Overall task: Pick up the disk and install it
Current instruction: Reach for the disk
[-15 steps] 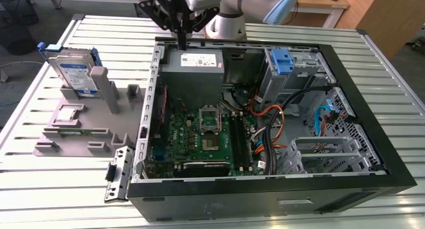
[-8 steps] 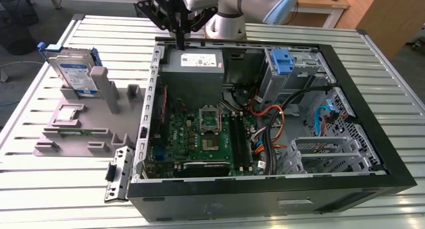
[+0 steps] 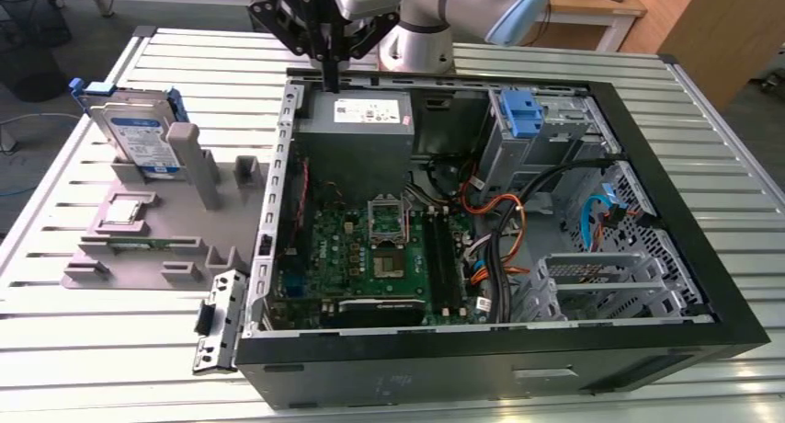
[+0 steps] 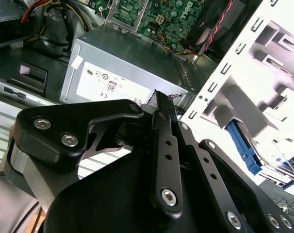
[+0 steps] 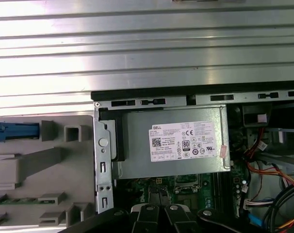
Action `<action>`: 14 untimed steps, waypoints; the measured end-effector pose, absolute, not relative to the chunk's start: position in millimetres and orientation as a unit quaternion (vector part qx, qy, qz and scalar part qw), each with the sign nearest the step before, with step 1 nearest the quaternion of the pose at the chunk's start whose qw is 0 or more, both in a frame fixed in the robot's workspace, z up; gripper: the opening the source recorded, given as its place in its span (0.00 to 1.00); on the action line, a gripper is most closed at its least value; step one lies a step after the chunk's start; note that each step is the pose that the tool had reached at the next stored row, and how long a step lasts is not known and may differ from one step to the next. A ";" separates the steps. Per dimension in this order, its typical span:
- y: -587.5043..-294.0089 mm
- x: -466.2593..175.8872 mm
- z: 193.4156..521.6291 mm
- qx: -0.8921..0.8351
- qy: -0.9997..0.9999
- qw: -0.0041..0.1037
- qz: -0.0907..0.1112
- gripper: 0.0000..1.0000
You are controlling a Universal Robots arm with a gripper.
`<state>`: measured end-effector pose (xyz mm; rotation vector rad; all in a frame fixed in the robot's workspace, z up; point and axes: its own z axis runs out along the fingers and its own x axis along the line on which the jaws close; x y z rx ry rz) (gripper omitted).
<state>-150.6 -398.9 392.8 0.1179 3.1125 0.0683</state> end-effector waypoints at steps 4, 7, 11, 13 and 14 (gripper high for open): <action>-398.9 -151.3 392.8 0.038 0.999 0.013 0.022 0.10; -398.9 -152.6 392.8 0.038 0.999 0.013 0.022 0.10; -398.9 -153.3 392.9 0.038 0.999 0.013 0.022 0.10; -399.0 -154.1 392.8 0.038 0.999 0.013 0.022 0.10; -398.9 -154.5 392.8 0.038 0.999 0.013 0.022 0.10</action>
